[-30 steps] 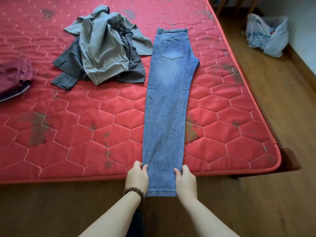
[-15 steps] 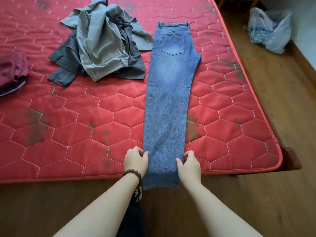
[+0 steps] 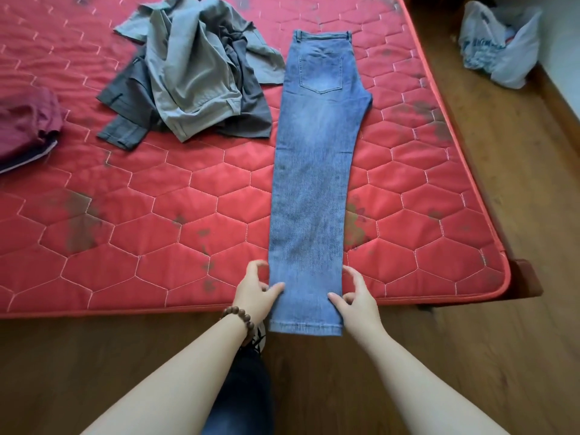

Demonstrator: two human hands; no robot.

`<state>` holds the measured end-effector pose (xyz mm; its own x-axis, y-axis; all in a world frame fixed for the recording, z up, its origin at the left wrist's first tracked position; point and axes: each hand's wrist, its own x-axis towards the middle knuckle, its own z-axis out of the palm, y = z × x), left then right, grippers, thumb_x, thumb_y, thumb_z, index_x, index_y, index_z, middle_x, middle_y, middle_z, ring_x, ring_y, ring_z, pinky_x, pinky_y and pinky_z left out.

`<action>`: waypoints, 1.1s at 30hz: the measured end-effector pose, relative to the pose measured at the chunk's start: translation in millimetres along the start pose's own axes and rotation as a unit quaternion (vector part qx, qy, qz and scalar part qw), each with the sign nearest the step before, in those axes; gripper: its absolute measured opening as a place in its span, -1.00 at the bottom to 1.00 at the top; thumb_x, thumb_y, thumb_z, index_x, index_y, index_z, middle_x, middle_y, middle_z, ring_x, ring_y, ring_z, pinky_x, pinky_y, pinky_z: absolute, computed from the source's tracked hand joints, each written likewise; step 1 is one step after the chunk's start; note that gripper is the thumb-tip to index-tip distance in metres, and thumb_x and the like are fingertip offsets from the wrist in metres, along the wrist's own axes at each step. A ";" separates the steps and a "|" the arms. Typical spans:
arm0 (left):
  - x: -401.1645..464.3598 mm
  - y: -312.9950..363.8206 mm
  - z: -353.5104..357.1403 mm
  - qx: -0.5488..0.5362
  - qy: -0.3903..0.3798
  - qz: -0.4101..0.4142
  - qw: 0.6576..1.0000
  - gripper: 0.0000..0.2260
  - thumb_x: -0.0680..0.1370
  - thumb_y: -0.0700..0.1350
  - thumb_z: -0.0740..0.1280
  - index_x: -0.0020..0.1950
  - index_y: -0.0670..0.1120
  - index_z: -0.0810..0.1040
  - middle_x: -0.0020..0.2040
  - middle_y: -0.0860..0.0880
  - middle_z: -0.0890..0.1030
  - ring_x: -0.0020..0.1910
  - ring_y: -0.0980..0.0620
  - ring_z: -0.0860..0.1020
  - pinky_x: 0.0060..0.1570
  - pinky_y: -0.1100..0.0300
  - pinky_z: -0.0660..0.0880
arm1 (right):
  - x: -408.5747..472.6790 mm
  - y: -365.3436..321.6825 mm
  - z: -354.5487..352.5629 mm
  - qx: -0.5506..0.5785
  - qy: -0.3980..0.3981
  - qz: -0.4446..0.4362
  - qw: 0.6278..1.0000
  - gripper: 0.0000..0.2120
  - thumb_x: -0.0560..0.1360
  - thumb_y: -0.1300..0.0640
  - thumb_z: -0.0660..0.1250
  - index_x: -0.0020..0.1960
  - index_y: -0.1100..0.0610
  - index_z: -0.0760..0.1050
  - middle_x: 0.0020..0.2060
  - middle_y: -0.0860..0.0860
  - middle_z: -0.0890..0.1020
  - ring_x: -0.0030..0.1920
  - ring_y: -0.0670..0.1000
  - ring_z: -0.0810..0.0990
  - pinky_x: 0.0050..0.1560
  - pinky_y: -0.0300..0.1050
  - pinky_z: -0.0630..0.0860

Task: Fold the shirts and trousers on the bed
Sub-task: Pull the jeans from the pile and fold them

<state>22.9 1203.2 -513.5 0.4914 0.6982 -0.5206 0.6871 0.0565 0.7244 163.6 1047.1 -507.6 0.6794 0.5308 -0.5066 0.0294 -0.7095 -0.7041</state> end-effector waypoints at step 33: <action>262.5 195.1 -79.0 -0.215 -0.013 0.073 0.974 -0.83 0.56 0.08 0.28 0.01 0.02 0.57 -0.07 0.01 0.65 -0.11 0.07 0.59 -0.07 0.12 0.52 | 265.3 -208.4 -76.7 0.135 0.078 -0.097 0.983 -0.89 0.59 0.09 0.26 0.10 0.06 0.47 -0.26 0.01 0.62 -0.30 -0.11 0.55 -0.17 -0.21 0.48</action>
<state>243.7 1453.8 -473.1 0.5849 0.7029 -0.4048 0.3242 0.2549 0.9110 394.0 1300.3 -457.1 0.7847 0.5518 -0.2825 -0.0119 -0.4421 -0.8969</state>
